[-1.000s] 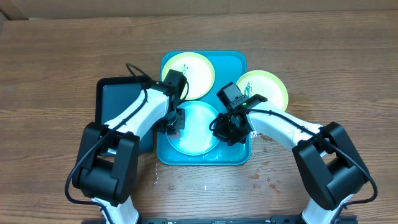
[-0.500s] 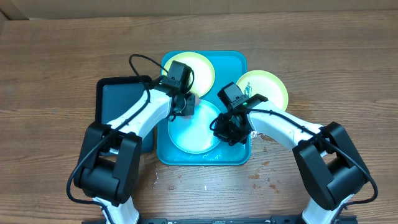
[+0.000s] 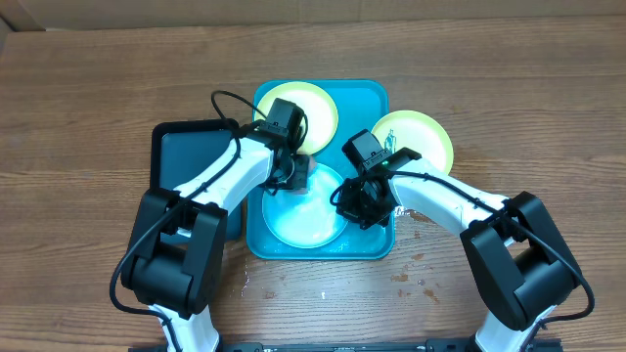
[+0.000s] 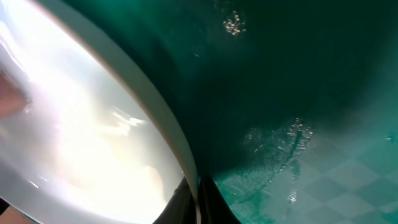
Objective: Clean dirty plates on tray and stack at the side
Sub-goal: 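Scrub the white plate with the sponge in the left gripper, then return the sponge to the black tray with the left gripper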
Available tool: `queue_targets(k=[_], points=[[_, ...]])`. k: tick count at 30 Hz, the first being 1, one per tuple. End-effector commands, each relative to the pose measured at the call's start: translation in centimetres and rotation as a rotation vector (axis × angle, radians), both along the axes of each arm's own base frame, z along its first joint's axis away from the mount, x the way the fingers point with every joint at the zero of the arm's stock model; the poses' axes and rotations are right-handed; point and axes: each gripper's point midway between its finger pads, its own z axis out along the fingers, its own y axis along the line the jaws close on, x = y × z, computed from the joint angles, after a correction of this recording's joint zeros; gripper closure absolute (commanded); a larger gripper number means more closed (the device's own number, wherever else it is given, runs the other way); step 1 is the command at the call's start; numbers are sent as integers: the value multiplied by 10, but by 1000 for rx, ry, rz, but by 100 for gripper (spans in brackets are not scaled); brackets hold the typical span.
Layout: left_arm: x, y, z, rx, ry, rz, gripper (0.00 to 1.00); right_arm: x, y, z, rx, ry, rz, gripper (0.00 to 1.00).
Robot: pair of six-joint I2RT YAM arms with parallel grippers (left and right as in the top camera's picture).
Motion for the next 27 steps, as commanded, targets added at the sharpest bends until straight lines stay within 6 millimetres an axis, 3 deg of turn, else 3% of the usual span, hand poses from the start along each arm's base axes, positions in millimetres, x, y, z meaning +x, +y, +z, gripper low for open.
queue_targets(k=[1, 3, 6, 10, 13, 15, 18, 20, 22, 25, 27], points=[[-4, 88, 2, 438, -35, 173, 96, -2, -14, -9, -69, -1, -7, 96], [-7, 102, 10, 508, -38, 201, 96, -2, -14, -9, -69, -1, -7, 96], [-11, 107, 22, 532, -41, 223, 96, -1, -15, -9, -72, -3, -8, 96], [-13, 93, 48, 408, -49, 261, 96, -1, -15, -9, -75, -4, -8, 96], [-14, 82, 78, 242, -76, 287, 96, -2, -16, -10, -76, -5, 1, 96], [-13, 89, 101, 163, -114, 320, 96, -2, -16, -10, -75, -8, 16, 96], [-11, 116, 123, 121, -158, 361, 96, -1, -15, -9, -70, -19, 44, 96], [-15, 138, 122, 137, -137, 390, 96, 1, -10, -8, -41, -46, 109, 96], [-22, 157, 106, 146, -84, 426, 96, 2, -5, -7, -13, -66, 158, 96], [-31, 171, 71, 130, -1, 470, 96, 4, -3, -6, -2, -76, 164, 96], [-30, 170, 44, 93, 45, 427, 95, 4, -3, -6, -2, -76, 164, 96]])
